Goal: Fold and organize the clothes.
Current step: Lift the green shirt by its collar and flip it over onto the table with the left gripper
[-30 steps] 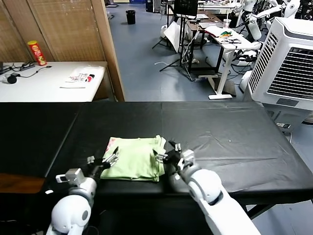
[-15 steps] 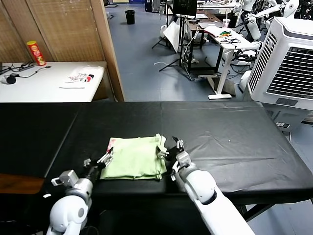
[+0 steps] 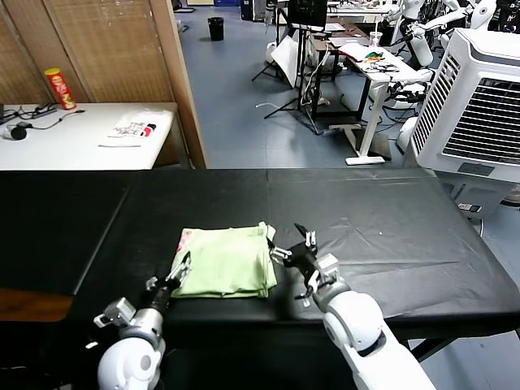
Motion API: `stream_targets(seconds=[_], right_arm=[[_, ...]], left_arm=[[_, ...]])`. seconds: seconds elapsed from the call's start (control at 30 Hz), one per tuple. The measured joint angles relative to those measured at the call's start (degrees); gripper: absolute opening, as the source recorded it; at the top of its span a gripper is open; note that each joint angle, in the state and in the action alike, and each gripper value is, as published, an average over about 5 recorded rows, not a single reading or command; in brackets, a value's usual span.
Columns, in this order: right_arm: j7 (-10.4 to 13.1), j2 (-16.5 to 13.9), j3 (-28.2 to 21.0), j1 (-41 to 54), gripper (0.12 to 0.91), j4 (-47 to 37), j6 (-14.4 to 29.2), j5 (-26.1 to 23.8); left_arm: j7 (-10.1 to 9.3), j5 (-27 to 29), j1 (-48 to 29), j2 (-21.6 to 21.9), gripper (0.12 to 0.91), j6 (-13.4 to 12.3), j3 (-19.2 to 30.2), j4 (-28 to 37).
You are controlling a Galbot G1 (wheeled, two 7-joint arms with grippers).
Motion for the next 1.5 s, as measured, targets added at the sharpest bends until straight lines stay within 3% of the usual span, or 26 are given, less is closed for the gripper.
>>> stream_targets(seconds=[0.07,0.43,0.67,0.83,1.07,1.5], right_arm=[[-0.01,0.02,0.03,-0.11,0.798,0.21,0.00,-0.01],[0.03,0.75,0.64,-1.01,0.798,0.50,-0.01,-0.30],[0.89,1.07,1.94,-2.37,0.798,0.96,-0.01,-1.25],[1.15,1.77,2.90,-3.70,0.798,1.08,0.00,-3.09],[1.56,2.57,3.81,-4.99,0.798,1.19,-0.01,-4.16],[1.99,3.86,4.32,-5.40,0.798,1.22,-0.05,-4.32]], left_arm=[[-0.01,-0.45,-0.03,-0.45,0.703,-0.09,-0.10,0.29],[-0.27,-2.52,-1.02,-2.03,0.169,0.67,0.06,1.45],[-0.54,3.89,-2.13,-0.36,0.154,1.56,-0.16,1.40],[-1.33,9.34,-2.32,2.98,0.154,3.62,-1.60,-0.25],[-1.66,12.90,-1.78,10.17,0.154,4.89,-4.44,-2.56],[-1.58,20.98,0.40,24.29,0.154,4.96,-12.26,-6.97]])
